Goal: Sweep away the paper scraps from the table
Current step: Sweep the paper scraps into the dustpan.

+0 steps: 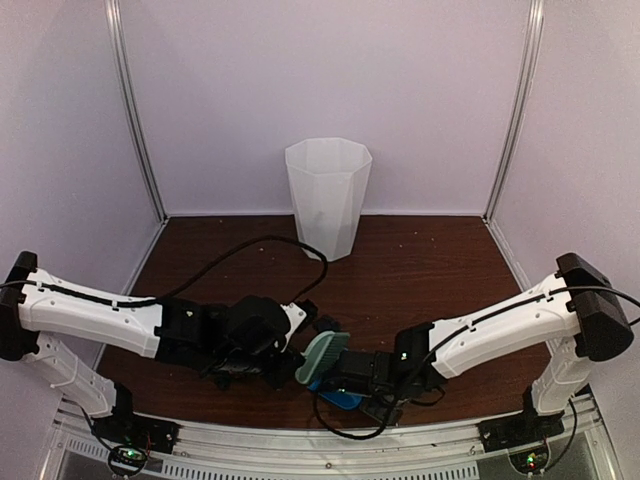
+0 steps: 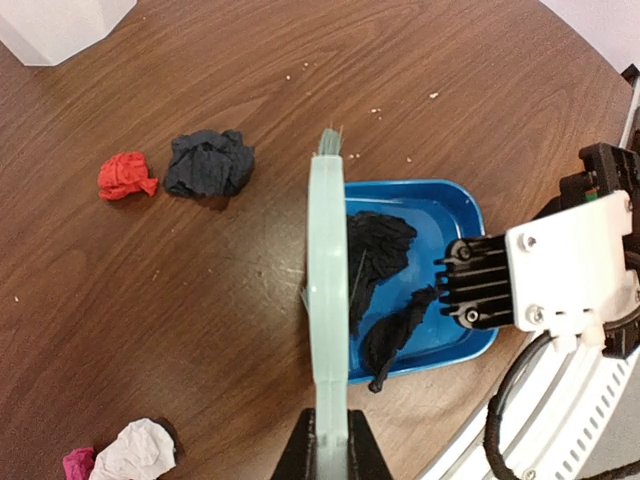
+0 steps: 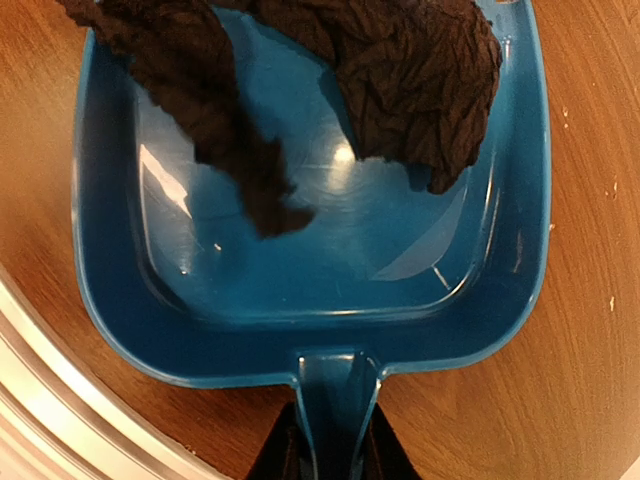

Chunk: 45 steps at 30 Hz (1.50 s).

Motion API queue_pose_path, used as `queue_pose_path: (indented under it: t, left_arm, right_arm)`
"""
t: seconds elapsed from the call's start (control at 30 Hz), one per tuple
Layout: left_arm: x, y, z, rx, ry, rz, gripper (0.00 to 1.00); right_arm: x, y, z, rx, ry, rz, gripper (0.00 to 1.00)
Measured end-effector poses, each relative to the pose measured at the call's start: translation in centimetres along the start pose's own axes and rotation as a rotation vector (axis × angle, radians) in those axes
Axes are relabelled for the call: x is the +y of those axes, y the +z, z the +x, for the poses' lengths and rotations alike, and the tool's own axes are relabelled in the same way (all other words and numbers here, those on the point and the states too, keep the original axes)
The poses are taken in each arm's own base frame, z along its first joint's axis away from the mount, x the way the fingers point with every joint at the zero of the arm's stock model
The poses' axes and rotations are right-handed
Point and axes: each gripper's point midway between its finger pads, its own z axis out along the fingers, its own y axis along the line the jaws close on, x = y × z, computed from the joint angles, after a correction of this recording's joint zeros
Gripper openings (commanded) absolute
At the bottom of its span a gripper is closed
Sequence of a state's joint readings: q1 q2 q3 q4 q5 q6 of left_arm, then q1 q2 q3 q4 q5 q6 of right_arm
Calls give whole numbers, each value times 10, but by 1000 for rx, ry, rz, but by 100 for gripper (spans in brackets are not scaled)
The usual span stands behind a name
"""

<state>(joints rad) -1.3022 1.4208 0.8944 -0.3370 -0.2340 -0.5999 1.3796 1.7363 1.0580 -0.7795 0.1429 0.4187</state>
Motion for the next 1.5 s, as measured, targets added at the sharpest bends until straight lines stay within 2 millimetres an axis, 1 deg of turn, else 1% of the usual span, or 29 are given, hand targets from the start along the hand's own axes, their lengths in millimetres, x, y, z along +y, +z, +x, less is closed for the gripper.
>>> queue_pose_path:
  t: [0.23,0.47,0.6,0.8,0.9,0.97,1.03,1.1,1.23,1.3,1.37,1.5]
  left_arm:
    - [-9,-9,-5,-16,7,45,0]
    - [-2,-31,-25,-106,-13,25,0]
    - [9,-44,-40,-177,-33,-27,0]
    - [36,-64,-72,-279,-63,-200,0]
    - [49,-67,-84,-301,-71,-272,0]
    - [63,-65,-89,-298,-77,-318,0]
    - [86,-58,-91,-278,-86,-371,0]
    - [109,-52,-91,-252,-93,-413,0]
    - [146,-37,-88,-187,-96,-468,0]
    - [158,-26,-85,-147,-85,-480,0]
    - [166,-16,-83,-111,-71,-480,0]
    - [176,10,-82,-41,-45,-456,0]
  right_arm:
    - [-2,2,4,-54,41,-19,0]
    - [-6,2,11,-84,80,-32,0]
    - [-7,2,13,-89,94,-34,0]
    - [-12,1,16,-78,113,-19,0]
    - [-18,-2,15,-62,125,-9,0]
    - [-25,-5,9,-57,146,-4,0]
    - [-32,-8,-1,-58,172,-2,0]
    - [-39,-9,-8,-52,182,-3,0]
    - [-50,-6,-17,-24,188,-15,0]
    - [-53,-1,-21,-3,184,-16,0]
    - [-56,4,-23,21,176,-11,0]
    - [-59,11,-26,53,157,-4,0]
